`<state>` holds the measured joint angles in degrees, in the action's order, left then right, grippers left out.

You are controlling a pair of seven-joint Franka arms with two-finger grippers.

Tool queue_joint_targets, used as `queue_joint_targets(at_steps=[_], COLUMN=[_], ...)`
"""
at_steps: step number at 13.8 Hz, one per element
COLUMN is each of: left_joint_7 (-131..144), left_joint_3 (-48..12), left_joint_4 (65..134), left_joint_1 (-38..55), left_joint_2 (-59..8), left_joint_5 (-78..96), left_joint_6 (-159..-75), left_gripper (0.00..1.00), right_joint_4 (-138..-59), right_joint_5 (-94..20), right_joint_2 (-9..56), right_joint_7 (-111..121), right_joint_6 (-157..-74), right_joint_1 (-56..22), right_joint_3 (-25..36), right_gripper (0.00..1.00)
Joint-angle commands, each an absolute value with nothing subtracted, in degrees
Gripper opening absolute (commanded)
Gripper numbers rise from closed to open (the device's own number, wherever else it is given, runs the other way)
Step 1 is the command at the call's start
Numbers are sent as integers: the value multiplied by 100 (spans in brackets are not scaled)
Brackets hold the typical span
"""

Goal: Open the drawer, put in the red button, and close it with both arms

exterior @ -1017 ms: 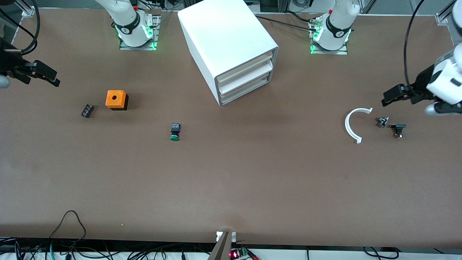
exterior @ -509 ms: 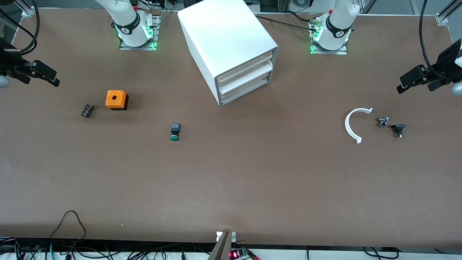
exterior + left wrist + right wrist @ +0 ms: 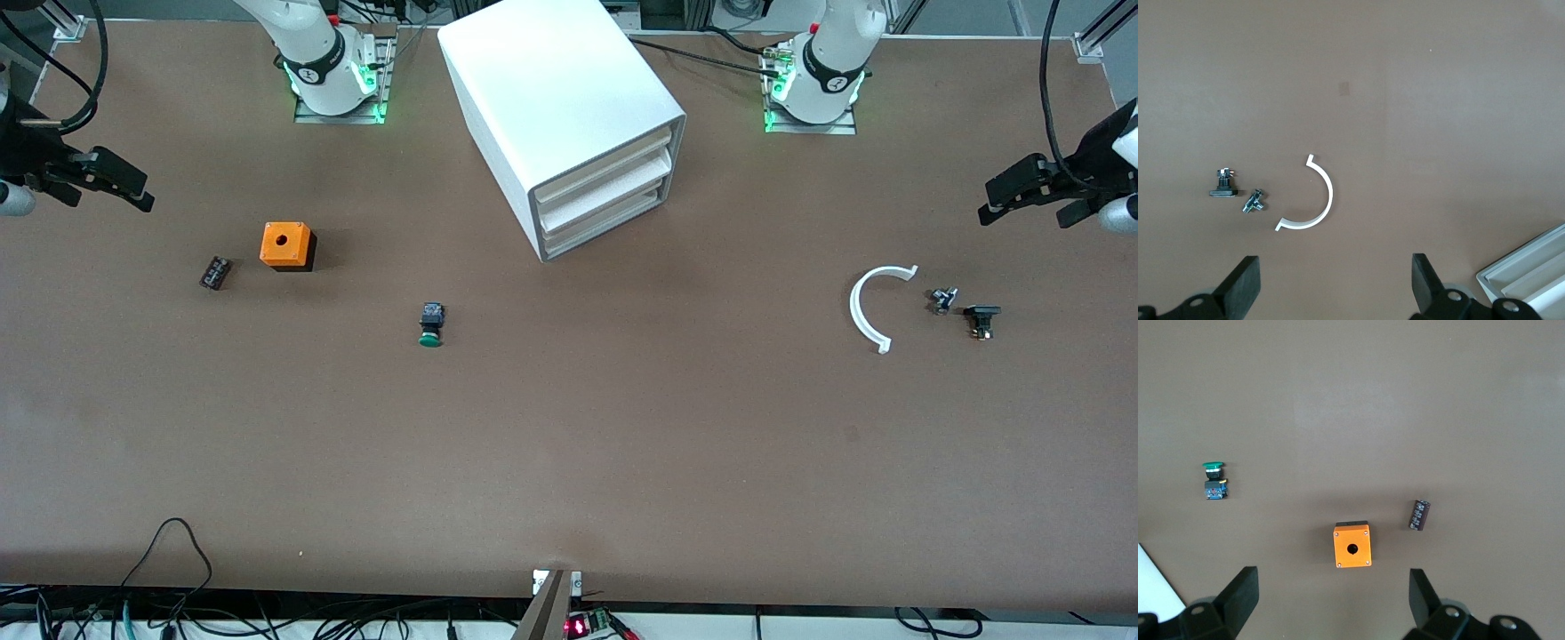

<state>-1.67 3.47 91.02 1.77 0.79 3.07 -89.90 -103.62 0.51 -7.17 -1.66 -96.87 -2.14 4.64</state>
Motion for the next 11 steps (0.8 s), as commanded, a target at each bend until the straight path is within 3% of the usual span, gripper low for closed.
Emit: queue_joint_targets(at_steps=[1,11], left_joint_7=[-334,-325], left_joint_3=[369,343], left_joint_4=[8939,8868], left_joint_1=[202,202], left_joint_2=[-9,-17], left_joint_5=[264,272], left_joint_6=[-8842,-8789], left_gripper=[100,100], right_joint_4=[-10476,-10775], right_joint_5=[132,132], right_joint_2=[-843,-975], right_joint_7=[-202,-211], right_joint_6=[-9633,-9694], right_joint_1=[-158,-141], right_joint_3=[413,457], right_gripper=[100,100])
